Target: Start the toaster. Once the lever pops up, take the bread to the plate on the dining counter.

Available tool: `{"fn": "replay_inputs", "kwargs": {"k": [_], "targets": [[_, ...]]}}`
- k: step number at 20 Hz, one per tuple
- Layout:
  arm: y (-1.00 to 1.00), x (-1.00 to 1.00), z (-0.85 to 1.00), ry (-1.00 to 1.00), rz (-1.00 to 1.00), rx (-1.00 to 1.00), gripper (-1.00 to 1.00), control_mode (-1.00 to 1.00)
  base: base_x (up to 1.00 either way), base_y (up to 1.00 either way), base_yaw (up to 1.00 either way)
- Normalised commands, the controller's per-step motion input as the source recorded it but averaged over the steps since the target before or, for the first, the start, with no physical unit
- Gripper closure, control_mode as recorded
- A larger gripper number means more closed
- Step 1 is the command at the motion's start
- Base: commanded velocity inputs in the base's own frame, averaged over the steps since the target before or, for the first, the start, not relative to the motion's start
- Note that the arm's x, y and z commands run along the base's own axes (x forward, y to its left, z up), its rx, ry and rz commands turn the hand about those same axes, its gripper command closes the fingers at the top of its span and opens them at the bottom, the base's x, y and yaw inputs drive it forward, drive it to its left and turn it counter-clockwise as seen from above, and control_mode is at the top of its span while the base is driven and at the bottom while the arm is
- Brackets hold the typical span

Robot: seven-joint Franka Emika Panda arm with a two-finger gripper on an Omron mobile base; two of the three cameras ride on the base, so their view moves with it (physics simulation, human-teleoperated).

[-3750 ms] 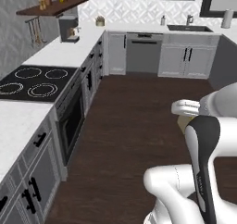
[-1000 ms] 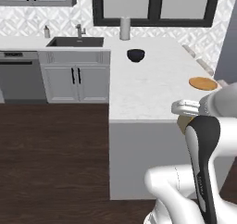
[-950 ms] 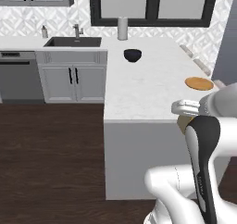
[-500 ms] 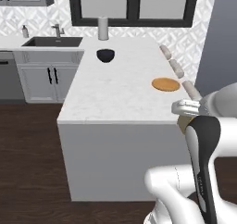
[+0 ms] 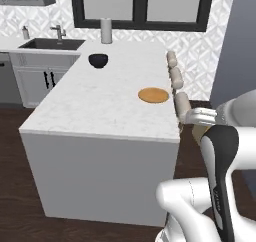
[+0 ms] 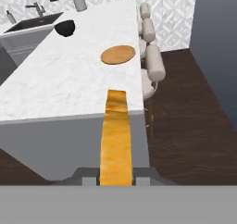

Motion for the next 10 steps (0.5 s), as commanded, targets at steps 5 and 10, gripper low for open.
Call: {"fn": "replay_inputs", "kwargs": {"k": [5,10], "targets": [[0.0,0.0,0.0,0.0,0.0,0.0,1.0,1.0,0.25,-1.0,0.37],[0.0,0.0,0.0,0.0,0.0,0.0,1.0,1.0,0.25,-1.0,0.42]]}}
